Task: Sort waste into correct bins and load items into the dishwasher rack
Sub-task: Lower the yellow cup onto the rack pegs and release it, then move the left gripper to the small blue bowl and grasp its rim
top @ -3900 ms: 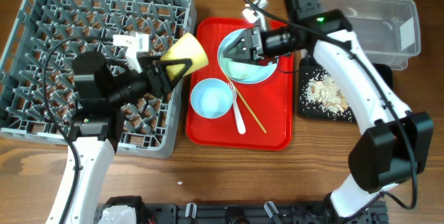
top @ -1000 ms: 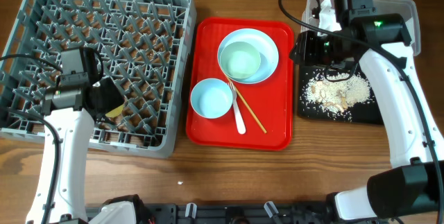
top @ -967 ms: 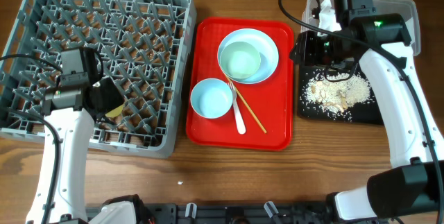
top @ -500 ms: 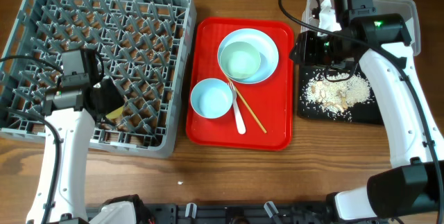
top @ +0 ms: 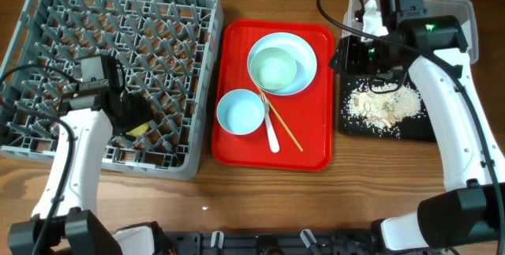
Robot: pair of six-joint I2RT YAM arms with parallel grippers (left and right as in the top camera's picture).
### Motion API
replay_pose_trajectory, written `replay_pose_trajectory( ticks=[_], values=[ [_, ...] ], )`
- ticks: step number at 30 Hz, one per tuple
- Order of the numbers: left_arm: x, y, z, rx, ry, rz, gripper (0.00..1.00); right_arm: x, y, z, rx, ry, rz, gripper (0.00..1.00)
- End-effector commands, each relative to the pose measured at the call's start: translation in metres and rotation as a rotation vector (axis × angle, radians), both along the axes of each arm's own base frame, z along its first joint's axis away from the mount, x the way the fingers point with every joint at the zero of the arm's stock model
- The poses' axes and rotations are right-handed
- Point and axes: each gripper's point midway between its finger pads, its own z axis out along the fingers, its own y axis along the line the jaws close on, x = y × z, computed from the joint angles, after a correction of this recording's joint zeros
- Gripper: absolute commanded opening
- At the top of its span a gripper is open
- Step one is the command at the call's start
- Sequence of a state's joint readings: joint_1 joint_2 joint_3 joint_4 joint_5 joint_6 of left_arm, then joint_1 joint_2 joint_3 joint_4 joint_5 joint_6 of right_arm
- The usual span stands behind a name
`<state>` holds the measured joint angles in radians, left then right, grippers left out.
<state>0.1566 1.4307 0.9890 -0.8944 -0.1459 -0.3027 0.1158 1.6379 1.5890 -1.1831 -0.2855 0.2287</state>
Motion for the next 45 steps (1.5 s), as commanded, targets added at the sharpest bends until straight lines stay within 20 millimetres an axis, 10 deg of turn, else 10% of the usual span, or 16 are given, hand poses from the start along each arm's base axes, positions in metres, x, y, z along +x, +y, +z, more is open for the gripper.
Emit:
replay_pose_trajectory(
  ticks=[1, 9, 13, 19, 26, 34, 45],
  values=[
    [0.001, 0.003, -0.003, 0.008, 0.000, 0.006, 1.00, 0.000, -0.003, 0.003, -0.019, -0.016, 0.009, 0.55],
    [0.023, 0.006, 0.040, 0.029, -0.139, -0.002, 1.00, 0.000, -0.003, 0.003, -0.019, -0.015, 0.010, 0.56],
    [0.045, -0.015, 0.084, -0.050, -0.308, -0.060, 1.00, 0.000, -0.003, 0.003, -0.019, -0.015, 0.008, 0.96],
    [0.072, -0.092, 0.120, -0.183, -0.496, -0.287, 1.00, 0.001, -0.007, 0.003, -0.040, -0.020, 0.000, 1.00],
    [0.086, -0.197, 0.144, -0.342, -0.629, -0.577, 0.92, 0.009, -0.060, 0.002, -0.056, 0.014, -0.283, 1.00],
    [0.082, -0.268, 0.079, -0.216, -0.485, -0.721, 0.95, 0.006, -0.113, 0.003, -0.002, 0.034, -0.429, 1.00],
    [0.046, -0.318, -0.031, -0.114, -0.200, -0.871, 0.73, 0.003, -0.117, 0.001, -0.014, 0.043, -0.419, 1.00]
  ],
)
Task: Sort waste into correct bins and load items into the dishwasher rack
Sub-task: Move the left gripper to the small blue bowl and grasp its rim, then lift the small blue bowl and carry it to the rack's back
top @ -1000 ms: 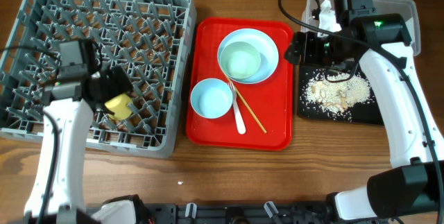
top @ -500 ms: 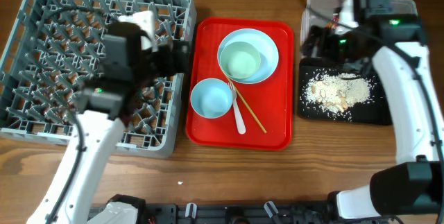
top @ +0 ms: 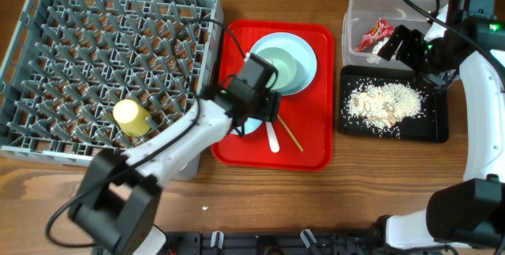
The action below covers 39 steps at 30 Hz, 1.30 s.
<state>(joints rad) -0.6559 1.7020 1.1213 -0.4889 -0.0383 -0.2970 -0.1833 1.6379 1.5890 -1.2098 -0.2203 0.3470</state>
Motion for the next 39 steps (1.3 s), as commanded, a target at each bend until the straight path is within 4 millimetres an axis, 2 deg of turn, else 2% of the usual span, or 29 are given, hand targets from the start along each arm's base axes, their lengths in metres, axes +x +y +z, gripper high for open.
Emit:
replay_pose_trajectory(
  ticks=[1, 3, 8, 12, 16, 23, 25, 29, 32, 35, 39],
  values=[
    [-0.005, -0.004, -0.026, 0.079, 0.024, -0.018, 0.70, -0.001, 0.002, 0.006, 0.007, -0.014, 0.009, 1.00],
    [-0.007, -0.001, -0.035, 0.108, 0.035, -0.016, 0.64, -0.002, 0.002, 0.006, 0.007, -0.012, 0.009, 1.00],
    [-0.010, 0.006, -0.050, 0.159, 0.063, -0.007, 0.44, -0.002, 0.002, 0.006, 0.008, -0.011, 0.009, 1.00],
    [-0.014, 0.010, -0.060, 0.180, 0.095, -0.001, 0.36, -0.002, 0.002, 0.005, 0.008, -0.009, 0.009, 1.00],
    [-0.017, 0.008, -0.061, 0.185, 0.100, -0.008, 0.32, -0.002, 0.002, 0.005, 0.008, -0.009, 0.009, 0.99],
    [-0.017, 0.008, -0.060, 0.182, 0.097, -0.008, 0.04, -0.002, 0.002, 0.005, 0.008, -0.009, 0.009, 1.00],
    [-0.016, 0.008, -0.058, 0.179, 0.093, -0.008, 0.04, -0.002, 0.002, 0.005, 0.008, -0.009, 0.009, 1.00],
    [-0.010, 0.002, -0.036, 0.144, 0.053, -0.006, 0.04, -0.002, 0.002, 0.005, 0.008, -0.009, 0.009, 1.00],
    [-0.002, -0.005, -0.001, 0.092, -0.009, -0.004, 0.04, -0.002, 0.002, 0.005, 0.008, -0.009, 0.010, 1.00],
    [0.008, -0.009, 0.048, 0.008, -0.100, 0.007, 0.04, -0.002, 0.002, 0.005, 0.008, -0.009, 0.009, 1.00],
    [0.022, 0.001, 0.102, -0.099, -0.188, 0.025, 0.04, -0.002, 0.002, 0.005, 0.006, -0.010, 0.012, 1.00]
  ],
)
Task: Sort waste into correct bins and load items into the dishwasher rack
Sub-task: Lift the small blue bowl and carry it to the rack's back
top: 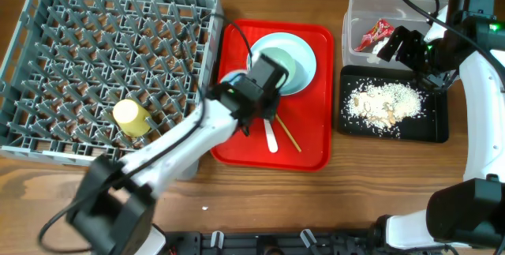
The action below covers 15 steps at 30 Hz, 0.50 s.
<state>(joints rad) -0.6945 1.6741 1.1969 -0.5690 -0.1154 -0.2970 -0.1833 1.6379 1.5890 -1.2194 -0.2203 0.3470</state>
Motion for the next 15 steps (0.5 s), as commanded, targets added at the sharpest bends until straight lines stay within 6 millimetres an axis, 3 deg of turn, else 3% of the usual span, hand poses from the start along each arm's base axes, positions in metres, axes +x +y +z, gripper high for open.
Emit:
replay_pose_trajectory(
  ticks=[1, 7, 10, 15],
  values=[
    [0.023, 0.011, 0.084, -0.170, -0.144, 0.003, 0.04, 0.000, 0.001, 0.006, 0.005, -0.019, 0.012, 1.00],
    [0.043, 0.051, 0.135, -0.438, -0.168, -0.103, 0.04, 0.000, 0.002, 0.006, 0.005, -0.019, 0.012, 1.00],
    [0.061, 0.094, 0.152, -0.575, -0.183, -0.070, 0.04, 0.000, 0.002, 0.006, 0.005, -0.020, 0.012, 1.00],
    [0.081, 0.148, 0.187, -0.766, -0.273, -0.057, 0.04, 0.000, 0.002, 0.006, 0.005, -0.020, 0.012, 1.00]
  ],
)
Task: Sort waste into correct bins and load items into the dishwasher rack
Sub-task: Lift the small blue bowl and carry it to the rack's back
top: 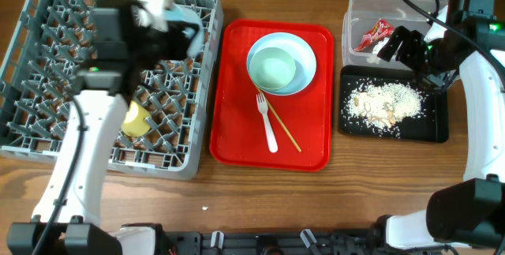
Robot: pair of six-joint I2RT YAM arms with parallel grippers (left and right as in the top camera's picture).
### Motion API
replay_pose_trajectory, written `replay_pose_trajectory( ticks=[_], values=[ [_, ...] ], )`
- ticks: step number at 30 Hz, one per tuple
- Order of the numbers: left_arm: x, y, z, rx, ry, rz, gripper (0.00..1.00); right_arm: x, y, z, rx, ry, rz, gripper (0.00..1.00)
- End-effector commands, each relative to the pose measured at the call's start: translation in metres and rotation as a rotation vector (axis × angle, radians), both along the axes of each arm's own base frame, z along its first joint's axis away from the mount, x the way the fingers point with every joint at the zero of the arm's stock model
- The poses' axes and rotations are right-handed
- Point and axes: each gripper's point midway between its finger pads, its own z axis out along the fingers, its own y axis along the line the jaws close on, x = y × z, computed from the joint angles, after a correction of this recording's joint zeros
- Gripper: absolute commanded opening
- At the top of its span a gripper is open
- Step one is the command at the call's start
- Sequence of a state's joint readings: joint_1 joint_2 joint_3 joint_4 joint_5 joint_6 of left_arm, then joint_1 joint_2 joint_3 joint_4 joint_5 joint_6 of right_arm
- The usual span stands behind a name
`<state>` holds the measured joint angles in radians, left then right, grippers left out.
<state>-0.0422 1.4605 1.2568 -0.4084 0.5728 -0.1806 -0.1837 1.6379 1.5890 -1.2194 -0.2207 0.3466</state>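
My left gripper [172, 28] hangs over the far right part of the grey dishwasher rack [47, 140], shut on the small light-blue bowl [189, 24], which shows blurred. A yellow cup [134, 118] sits in the rack's near part. On the red tray [237, 140] rest the large light-blue bowl [282, 64], a white fork [267, 125] and chopsticks [284, 127]. My right gripper [401, 47] stands open at the edge between the clear bin [359, 6] and the black tray [430, 133].
A red wrapper [372, 34] lies in the clear bin at the back right. Pale food scraps [385, 103] are spread in the black tray in front of it. Cables trail from both arms. Bare wood shows along the table's front edge.
My left gripper was at the small bowl on the red tray and is now over the rack's far right with the bowl in it. The tray's left half is bare. The right arm has not moved.
First my left gripper was down in the rack at the yellow cup, and the right one over the clear bin. Then the cup stood alone, the wrapper lay in the bin, and my left gripper reached the small bowl. Now the bowl is over the rack.
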Motion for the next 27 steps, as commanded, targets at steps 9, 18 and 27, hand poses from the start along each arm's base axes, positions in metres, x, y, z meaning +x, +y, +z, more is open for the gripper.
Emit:
replay_pose_trajectory(
  ticks=[9, 18, 27],
  values=[
    [0.026, 0.063, 0.030, -0.519, -0.092, -0.335, 0.04, 0.000, 0.002, 0.006, 0.005, -0.020, 0.012, 1.00],
    [0.052, 0.096, -0.052, -0.694, 0.140, -0.288, 0.04, 0.000, 0.002, 0.006, 0.005, -0.019, 0.012, 1.00],
    [0.059, 0.110, -0.069, -0.699, 0.144, -0.233, 0.04, -0.001, 0.002, 0.006, 0.006, -0.016, 0.009, 1.00]
  ],
)
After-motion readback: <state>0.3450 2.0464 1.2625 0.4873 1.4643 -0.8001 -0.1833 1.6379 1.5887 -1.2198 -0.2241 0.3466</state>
